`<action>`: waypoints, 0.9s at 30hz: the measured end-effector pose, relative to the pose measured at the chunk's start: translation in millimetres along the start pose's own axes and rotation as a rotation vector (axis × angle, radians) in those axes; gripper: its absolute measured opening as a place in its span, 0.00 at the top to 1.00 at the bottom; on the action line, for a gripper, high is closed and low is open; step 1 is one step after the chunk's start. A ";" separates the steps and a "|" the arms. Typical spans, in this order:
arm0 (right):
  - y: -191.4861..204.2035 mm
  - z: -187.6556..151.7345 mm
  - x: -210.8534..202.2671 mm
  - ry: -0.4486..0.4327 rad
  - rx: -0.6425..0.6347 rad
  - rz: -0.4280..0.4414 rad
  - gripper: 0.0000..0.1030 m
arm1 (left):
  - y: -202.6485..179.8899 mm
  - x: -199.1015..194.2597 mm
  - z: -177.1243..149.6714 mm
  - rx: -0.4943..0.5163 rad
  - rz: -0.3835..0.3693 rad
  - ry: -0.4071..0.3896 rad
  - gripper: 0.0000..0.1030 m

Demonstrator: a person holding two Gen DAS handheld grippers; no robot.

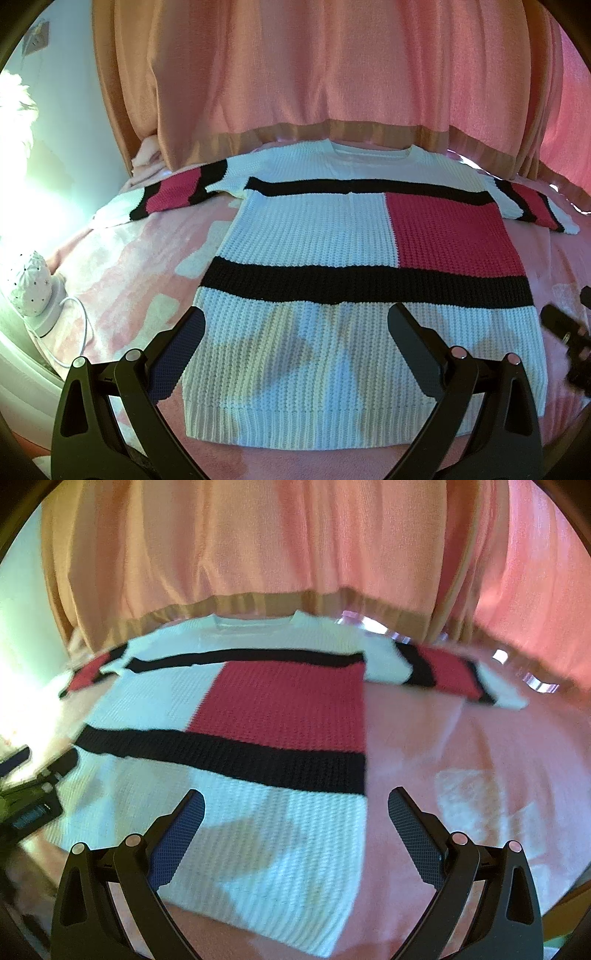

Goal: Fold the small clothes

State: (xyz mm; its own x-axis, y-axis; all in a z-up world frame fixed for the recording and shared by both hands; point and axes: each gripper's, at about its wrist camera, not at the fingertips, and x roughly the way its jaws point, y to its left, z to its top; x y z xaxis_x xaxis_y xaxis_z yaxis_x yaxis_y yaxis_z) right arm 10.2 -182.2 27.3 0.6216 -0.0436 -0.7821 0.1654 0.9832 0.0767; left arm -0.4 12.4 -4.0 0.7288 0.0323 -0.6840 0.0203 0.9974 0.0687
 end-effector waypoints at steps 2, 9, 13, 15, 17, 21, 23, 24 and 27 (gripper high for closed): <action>-21.5 20.8 -6.7 -0.031 0.045 -0.027 0.05 | 2.7 0.2 9.4 -0.025 -0.026 0.012 0.06; -141.7 109.3 8.1 -0.093 0.136 -0.281 0.05 | -14.6 -2.2 63.0 0.054 0.003 -0.081 0.05; -232.1 133.9 52.9 -0.024 0.290 -0.365 0.05 | -33.0 14.9 89.6 0.103 -0.012 -0.090 0.05; -278.0 137.0 80.9 0.031 0.411 -0.410 0.07 | -42.4 29.3 97.4 0.119 -0.021 -0.079 0.05; -314.8 133.5 105.3 0.056 0.493 -0.435 0.10 | -50.4 43.9 100.2 0.132 -0.028 -0.061 0.05; -368.6 123.7 153.5 0.106 0.619 -0.426 0.22 | -60.5 72.7 97.9 0.148 -0.049 0.006 0.05; -383.2 119.7 169.9 0.117 0.657 -0.421 0.32 | -62.0 81.6 96.5 0.160 -0.056 0.026 0.05; -388.8 117.6 178.5 0.124 0.674 -0.413 0.44 | -62.2 85.0 96.2 0.167 -0.056 0.028 0.05; -389.4 122.6 180.3 0.071 0.659 -0.374 0.91 | -58.4 91.4 97.3 0.157 -0.069 0.046 0.05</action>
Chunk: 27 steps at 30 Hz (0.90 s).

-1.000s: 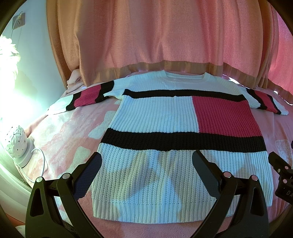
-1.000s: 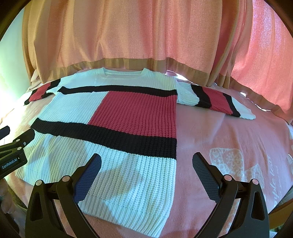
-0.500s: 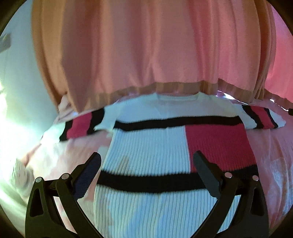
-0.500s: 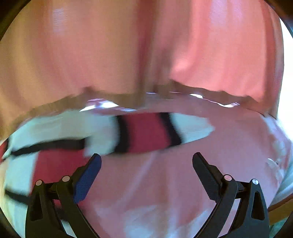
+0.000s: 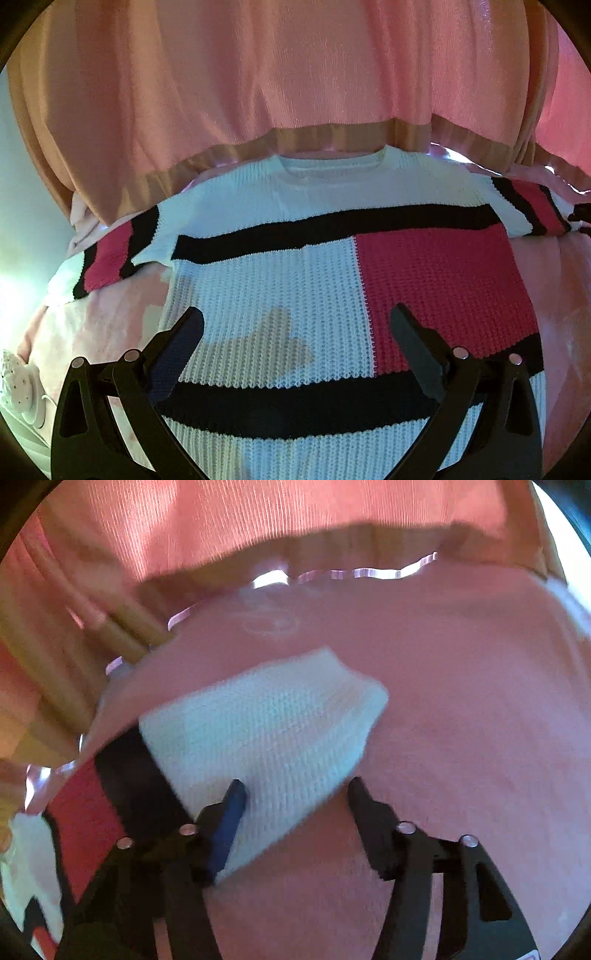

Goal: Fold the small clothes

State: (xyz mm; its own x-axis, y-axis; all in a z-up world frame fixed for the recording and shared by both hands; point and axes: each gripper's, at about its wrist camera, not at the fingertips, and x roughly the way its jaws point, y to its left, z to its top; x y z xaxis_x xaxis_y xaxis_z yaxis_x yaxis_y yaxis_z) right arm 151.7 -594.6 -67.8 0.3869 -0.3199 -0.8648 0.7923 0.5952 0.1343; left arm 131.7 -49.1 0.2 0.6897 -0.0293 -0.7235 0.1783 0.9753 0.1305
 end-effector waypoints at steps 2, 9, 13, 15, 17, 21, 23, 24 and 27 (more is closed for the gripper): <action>6.1 5.5 -17.9 -0.052 0.021 0.033 0.95 | 2.9 1.5 1.5 -0.017 -0.013 0.008 0.05; 128.9 27.5 -178.7 -0.321 -0.131 0.431 0.95 | 14.8 -7.2 5.9 -0.052 -0.012 -0.018 0.05; 270.8 -11.7 -250.1 -0.334 -0.360 0.668 0.95 | 22.7 -14.9 5.2 -0.065 0.008 -0.038 0.05; 335.5 -43.3 -261.7 -0.285 -0.453 0.759 0.91 | 28.3 -18.3 4.2 -0.073 0.014 -0.047 0.05; 402.2 -87.9 -262.3 -0.194 -0.573 0.826 0.87 | 35.6 -19.2 3.4 -0.085 0.021 -0.053 0.05; 452.1 -150.0 -273.8 -0.135 -0.718 0.873 0.84 | 52.1 -11.2 2.0 -0.106 0.020 -0.029 0.05; 434.8 -152.4 -288.7 -0.186 -0.742 0.865 0.69 | 61.4 -6.0 1.0 -0.129 0.000 -0.001 0.05; 418.7 -150.0 -292.9 -0.216 -0.738 0.829 0.50 | 67.3 -3.2 1.3 -0.154 -0.019 0.011 0.05; 364.3 -140.1 -282.4 -0.249 -0.722 0.659 0.41 | 78.2 10.8 7.3 -0.211 -0.098 0.046 0.05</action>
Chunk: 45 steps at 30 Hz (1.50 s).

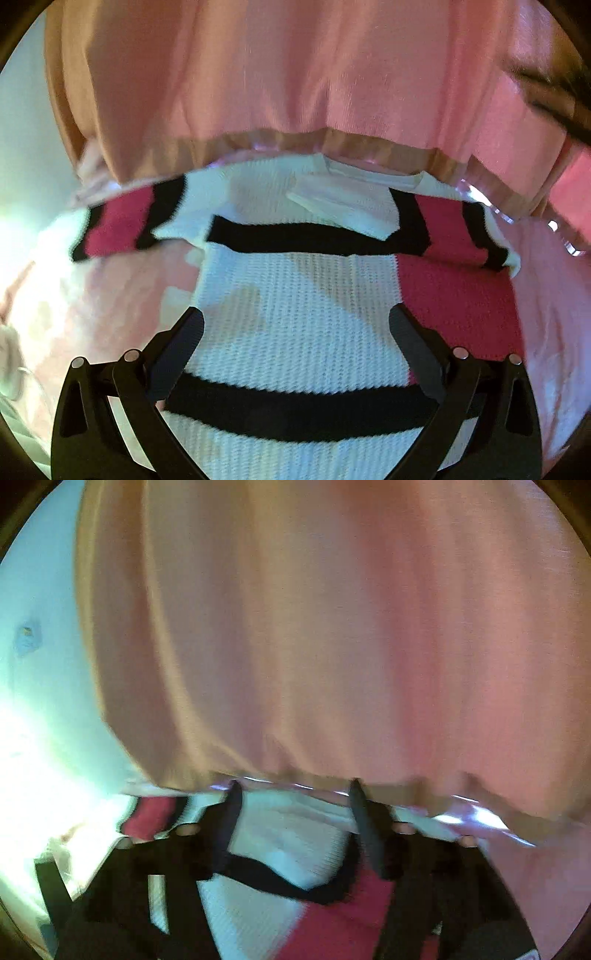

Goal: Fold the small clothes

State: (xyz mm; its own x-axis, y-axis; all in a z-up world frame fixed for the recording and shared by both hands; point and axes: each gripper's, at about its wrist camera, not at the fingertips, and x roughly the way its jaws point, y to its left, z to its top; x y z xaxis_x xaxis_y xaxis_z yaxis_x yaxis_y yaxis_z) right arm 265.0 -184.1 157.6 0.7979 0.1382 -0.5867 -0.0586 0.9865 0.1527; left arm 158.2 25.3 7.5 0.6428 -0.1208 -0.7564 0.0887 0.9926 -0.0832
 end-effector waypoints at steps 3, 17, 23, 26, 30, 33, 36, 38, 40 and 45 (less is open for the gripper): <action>-52.7 -44.6 -4.7 0.120 0.020 -0.187 0.40 | 3.6 22.2 16.5 -0.056 -0.044 0.027 0.05; -114.9 -163.4 101.9 0.416 0.153 -0.233 0.42 | 0.4 185.9 93.3 -0.340 -0.033 0.071 0.13; -124.4 -121.0 73.6 0.264 0.200 -0.232 0.89 | -11.8 165.4 105.5 -0.255 -0.099 0.007 0.92; -129.5 -119.1 64.8 0.233 0.114 -0.283 0.89 | -6.5 158.4 93.6 -0.239 -0.080 0.028 0.91; -149.0 -161.1 97.6 0.373 0.159 -0.317 0.88 | 2.1 166.7 69.3 -0.217 -0.066 0.041 0.91; -139.7 -143.8 85.9 0.347 0.155 -0.300 0.87 | 8.7 161.4 72.2 -0.245 -0.083 0.053 0.91; -139.5 -146.8 86.9 0.383 0.139 -0.309 0.83 | 11.3 166.5 70.2 -0.243 -0.080 0.063 0.89; -146.9 -162.2 90.0 0.438 0.153 -0.318 0.77 | 7.3 163.6 70.7 -0.204 -0.059 0.054 0.87; -142.4 -155.3 67.2 0.426 0.147 -0.333 0.72 | 5.3 159.1 72.3 -0.183 -0.055 0.045 0.80; -111.7 -116.2 14.3 0.246 0.162 -0.310 0.62 | 46.9 117.9 69.9 -0.284 -0.097 -0.017 0.39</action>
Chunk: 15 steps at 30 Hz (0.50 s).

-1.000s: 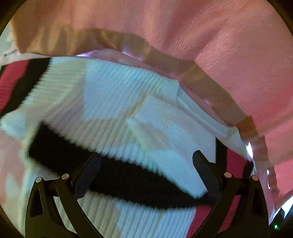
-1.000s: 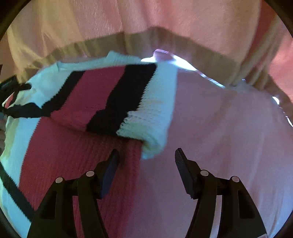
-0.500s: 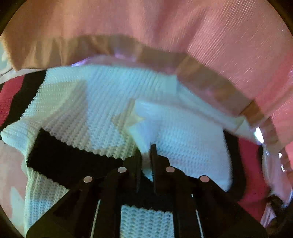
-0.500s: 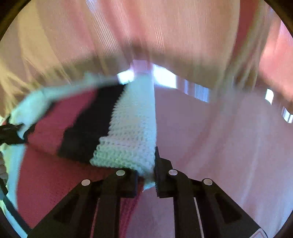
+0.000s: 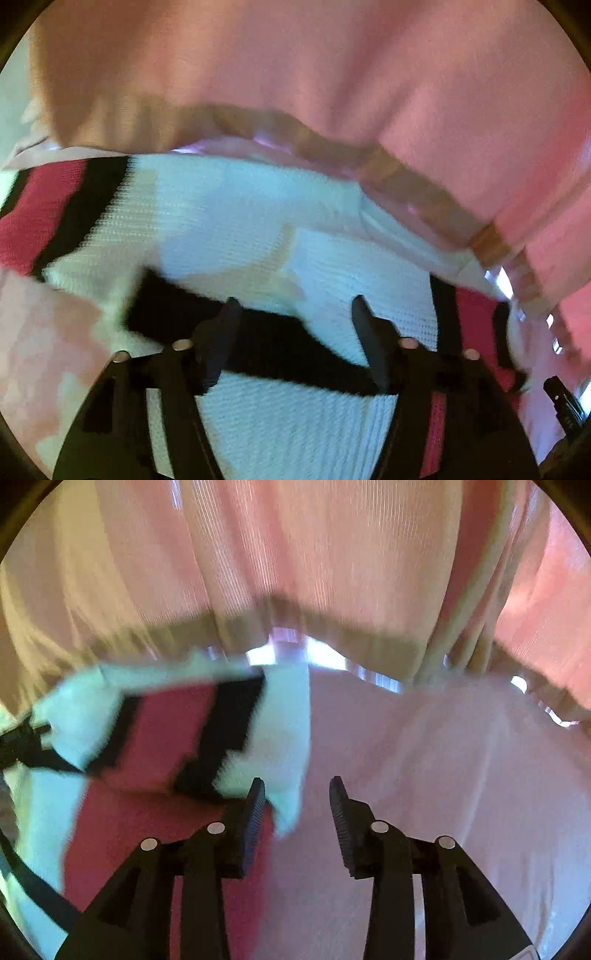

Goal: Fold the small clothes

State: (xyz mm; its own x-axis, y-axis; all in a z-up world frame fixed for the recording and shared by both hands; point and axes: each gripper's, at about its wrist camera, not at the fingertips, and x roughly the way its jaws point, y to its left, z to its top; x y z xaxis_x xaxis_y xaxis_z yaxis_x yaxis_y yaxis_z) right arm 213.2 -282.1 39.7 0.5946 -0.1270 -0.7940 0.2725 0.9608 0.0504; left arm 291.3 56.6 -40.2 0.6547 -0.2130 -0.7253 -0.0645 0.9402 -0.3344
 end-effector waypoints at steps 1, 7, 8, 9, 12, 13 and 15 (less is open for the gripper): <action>6.2 2.1 -2.0 -0.009 0.019 0.015 0.60 | 15.0 -9.4 2.9 -0.027 -0.007 -0.016 0.36; 54.3 -23.9 -26.3 -0.024 -0.071 0.037 0.58 | 175.3 -76.7 24.5 -0.353 0.151 -0.142 0.14; 62.4 -29.2 -26.9 -0.025 -0.090 0.038 0.58 | 197.1 -79.4 26.7 -0.398 0.192 -0.146 0.14; 72.4 -34.4 -28.5 -0.025 -0.116 0.041 0.57 | 231.1 -85.2 30.6 -0.469 0.239 -0.160 0.14; 97.2 -47.2 -28.9 -0.019 -0.170 0.057 0.51 | 305.5 -89.5 42.5 -0.602 0.363 -0.172 0.14; 103.0 -51.2 -28.2 -0.017 -0.178 0.062 0.50 | 319.4 -87.7 47.0 -0.621 0.385 -0.168 0.15; 111.2 -59.1 -23.0 0.000 -0.192 0.069 0.48 | 344.7 -80.1 53.0 -0.657 0.427 -0.148 0.25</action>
State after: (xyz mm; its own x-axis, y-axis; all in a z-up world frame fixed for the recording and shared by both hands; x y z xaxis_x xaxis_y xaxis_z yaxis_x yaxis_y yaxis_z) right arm 185.1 -157.8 27.8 0.6071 -0.0588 -0.7924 0.0813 0.9966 -0.0117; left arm 256.5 411.8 -65.5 0.5638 0.2110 -0.7985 -0.7329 0.5735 -0.3660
